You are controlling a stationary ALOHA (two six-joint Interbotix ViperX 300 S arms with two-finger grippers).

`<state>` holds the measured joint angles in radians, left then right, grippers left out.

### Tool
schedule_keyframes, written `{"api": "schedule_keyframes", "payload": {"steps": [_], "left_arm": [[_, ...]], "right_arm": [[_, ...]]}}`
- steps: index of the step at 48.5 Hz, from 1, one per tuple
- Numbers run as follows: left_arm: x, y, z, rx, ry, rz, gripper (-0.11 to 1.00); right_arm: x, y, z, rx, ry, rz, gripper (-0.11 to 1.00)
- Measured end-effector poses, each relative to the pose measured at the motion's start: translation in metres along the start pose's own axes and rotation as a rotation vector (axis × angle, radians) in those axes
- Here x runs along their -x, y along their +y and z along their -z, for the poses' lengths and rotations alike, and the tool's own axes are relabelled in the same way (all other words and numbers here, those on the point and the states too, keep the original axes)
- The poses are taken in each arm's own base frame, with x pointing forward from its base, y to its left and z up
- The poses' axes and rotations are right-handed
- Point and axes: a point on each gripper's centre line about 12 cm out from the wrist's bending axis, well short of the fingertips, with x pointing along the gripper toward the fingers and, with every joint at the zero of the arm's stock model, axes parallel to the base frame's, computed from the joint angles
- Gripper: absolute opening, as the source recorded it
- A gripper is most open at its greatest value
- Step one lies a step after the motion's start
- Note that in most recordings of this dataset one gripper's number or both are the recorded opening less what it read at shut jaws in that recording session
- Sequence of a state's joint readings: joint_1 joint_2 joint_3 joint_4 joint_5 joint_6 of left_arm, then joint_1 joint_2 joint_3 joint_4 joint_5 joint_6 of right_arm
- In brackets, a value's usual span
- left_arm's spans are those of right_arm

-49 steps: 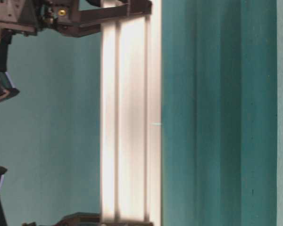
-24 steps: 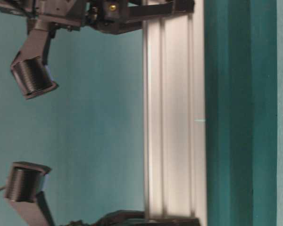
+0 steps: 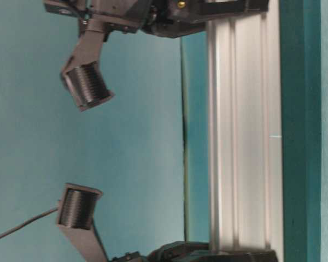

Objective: Lift the metal rail with both hands.
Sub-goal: 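Lower the rail onto the table beside the pale strip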

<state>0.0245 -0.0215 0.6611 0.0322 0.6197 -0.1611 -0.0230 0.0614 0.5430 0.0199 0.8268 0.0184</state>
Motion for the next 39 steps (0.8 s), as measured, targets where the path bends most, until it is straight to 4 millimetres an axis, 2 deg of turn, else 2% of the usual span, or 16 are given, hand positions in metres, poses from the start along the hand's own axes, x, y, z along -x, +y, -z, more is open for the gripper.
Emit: {"api": "schedule_keyframes", "payload": {"steps": [39], "left_arm": [[-0.023,-0.012,0.006,-0.012,-0.009,0.015,0.37]], "right_arm": [[-0.021,0.014,0.007,0.02,-0.006,-0.02,0.46]]}}
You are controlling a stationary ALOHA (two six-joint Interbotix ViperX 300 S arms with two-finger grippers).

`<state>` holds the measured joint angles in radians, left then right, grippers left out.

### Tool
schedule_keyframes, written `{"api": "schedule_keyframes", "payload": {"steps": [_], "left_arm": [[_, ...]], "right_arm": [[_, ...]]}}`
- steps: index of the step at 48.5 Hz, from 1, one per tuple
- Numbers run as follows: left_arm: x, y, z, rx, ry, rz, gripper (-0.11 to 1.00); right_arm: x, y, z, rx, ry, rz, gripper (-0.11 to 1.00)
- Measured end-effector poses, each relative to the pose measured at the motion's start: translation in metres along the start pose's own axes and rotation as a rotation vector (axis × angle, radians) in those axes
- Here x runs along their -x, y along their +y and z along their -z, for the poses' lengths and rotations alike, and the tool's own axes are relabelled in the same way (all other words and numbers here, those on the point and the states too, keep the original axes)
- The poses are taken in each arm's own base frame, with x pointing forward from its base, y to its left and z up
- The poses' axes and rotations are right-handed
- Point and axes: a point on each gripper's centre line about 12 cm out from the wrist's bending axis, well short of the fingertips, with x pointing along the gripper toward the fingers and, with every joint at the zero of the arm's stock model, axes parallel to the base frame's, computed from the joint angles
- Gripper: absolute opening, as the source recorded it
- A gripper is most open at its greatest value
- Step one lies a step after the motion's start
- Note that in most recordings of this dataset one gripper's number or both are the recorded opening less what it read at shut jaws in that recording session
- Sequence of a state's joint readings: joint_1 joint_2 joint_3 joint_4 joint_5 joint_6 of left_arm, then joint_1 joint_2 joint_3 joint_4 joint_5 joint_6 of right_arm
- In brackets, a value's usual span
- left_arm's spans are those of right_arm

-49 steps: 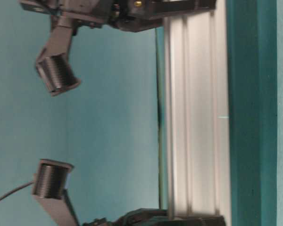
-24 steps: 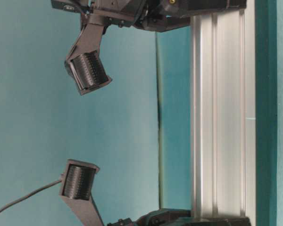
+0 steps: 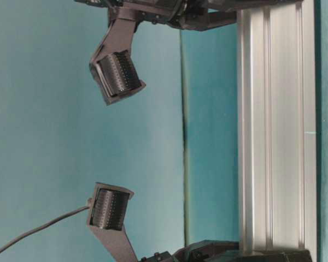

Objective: Lift the metal rail with both hands.
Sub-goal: 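Lower the rail onto the table beside the pale strip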

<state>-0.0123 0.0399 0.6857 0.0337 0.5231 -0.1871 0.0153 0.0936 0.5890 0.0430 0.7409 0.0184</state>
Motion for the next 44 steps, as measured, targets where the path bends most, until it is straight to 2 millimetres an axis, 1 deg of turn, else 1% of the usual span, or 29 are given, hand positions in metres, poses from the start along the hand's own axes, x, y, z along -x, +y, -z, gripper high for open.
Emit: {"api": "schedule_keyframes", "payload": {"steps": [17,27,44], "left_arm": [[-0.002,0.0007,0.0019,0.001,-0.014,0.002,0.37],[-0.005,0.002,0.0023,0.005,-0.056,0.01,0.37],[-0.0061,0.0041,0.0043,-0.028,-0.071,0.01,0.37]], "right_arm": [[-0.006,-0.0003,-0.0002,-0.001,-0.003,0.001,0.46],[-0.0067,-0.0024,0.0015,-0.007,0.0,0.002,0.46],[-0.0076,-0.0031,0.0026,-0.01,-0.006,0.002,0.46]]}}
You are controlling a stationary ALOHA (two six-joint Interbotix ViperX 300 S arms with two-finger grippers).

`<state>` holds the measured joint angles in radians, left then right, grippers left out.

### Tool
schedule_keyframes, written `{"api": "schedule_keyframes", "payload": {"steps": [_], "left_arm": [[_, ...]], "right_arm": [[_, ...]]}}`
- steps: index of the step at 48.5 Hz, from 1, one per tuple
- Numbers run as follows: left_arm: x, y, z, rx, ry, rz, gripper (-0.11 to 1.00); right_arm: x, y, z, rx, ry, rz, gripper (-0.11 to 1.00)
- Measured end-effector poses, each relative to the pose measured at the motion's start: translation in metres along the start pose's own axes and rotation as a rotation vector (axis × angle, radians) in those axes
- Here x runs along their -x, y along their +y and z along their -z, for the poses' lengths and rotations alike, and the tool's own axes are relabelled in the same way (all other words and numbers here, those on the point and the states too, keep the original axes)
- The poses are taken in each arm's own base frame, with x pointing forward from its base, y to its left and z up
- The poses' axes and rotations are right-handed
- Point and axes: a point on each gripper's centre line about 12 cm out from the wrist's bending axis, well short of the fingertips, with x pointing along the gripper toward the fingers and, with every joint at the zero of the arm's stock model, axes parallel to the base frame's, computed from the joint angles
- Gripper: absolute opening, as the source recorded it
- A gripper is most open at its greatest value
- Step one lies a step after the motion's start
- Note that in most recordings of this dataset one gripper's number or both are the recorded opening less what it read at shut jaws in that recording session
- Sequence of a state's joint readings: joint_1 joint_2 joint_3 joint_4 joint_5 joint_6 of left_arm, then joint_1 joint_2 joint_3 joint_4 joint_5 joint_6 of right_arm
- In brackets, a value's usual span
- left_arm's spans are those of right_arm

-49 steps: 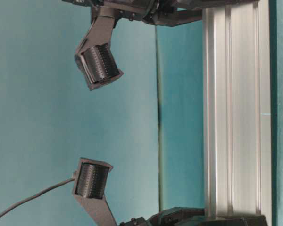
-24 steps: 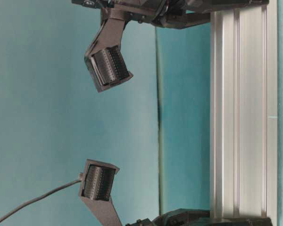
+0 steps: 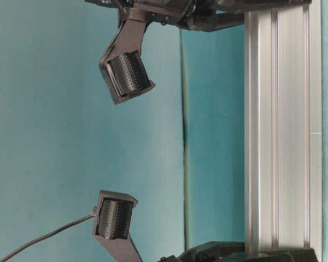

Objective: Lift the metal rail with both hands.

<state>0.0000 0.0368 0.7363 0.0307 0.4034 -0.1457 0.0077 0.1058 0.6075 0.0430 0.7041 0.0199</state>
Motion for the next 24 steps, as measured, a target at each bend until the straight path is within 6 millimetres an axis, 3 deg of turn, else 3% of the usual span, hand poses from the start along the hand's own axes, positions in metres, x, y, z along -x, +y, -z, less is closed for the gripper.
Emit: {"api": "schedule_keyframes", "payload": {"steps": [24], "left_arm": [[-0.0005,0.0009,-0.0001,-0.025,-0.011,0.001,0.37]], "right_arm": [[-0.0021,-0.0011,-0.0006,-0.029,-0.045,-0.014,0.46]]}}
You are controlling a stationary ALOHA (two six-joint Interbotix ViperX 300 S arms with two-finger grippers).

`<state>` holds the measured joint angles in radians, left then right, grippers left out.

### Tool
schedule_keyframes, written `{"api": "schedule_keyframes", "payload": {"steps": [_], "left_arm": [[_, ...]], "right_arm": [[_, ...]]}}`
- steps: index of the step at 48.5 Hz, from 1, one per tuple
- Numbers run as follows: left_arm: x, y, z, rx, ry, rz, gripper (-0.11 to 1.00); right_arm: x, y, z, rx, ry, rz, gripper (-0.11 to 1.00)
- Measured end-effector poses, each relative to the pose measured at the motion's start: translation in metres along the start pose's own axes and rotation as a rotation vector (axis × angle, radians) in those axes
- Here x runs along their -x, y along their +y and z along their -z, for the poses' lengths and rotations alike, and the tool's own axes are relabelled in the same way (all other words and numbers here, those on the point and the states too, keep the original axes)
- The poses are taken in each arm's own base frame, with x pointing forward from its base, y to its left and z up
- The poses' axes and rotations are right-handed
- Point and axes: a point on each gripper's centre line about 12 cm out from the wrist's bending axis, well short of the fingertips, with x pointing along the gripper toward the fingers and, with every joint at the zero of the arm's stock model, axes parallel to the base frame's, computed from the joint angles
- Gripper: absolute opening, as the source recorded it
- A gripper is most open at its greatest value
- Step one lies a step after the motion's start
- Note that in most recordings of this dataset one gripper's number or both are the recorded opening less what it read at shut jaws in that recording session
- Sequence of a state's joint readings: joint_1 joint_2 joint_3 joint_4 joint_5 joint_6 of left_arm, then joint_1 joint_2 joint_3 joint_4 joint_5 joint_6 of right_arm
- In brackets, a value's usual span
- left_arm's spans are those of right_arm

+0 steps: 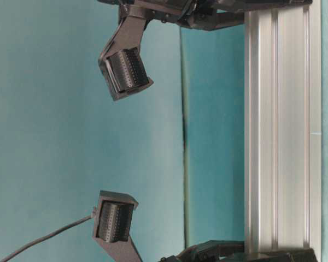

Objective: Lift the metal rail with both hands.

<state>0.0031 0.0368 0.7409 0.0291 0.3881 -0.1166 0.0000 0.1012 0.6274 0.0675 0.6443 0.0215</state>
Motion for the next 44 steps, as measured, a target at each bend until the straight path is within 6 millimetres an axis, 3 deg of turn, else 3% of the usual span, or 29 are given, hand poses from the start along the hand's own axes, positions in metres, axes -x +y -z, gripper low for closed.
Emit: {"api": "schedule_keyframes", "payload": {"steps": [10,12,18,22,44], "left_arm": [[0.0005,0.0,-0.0002,0.003,-0.002,0.0,0.38],[0.0003,0.0,0.0004,0.005,0.0,0.0,0.47],[-0.0001,0.0042,0.002,0.019,0.009,-0.006,0.82],[-0.0001,0.0042,0.0014,0.013,0.004,-0.005,0.96],[0.0034,0.001,-0.0008,-0.008,-0.017,0.0,0.95]], "right_arm": [[0.0,-0.0013,0.0002,-0.01,-0.011,-0.002,0.46],[0.0,-0.0013,0.0002,-0.008,-0.011,-0.002,0.5],[-0.0022,-0.0021,0.0046,-0.015,0.009,-0.002,0.84],[-0.0041,-0.0037,0.0066,-0.022,0.021,-0.001,0.97],[0.0026,-0.0038,0.0023,-0.021,-0.01,-0.002,0.99]]}}
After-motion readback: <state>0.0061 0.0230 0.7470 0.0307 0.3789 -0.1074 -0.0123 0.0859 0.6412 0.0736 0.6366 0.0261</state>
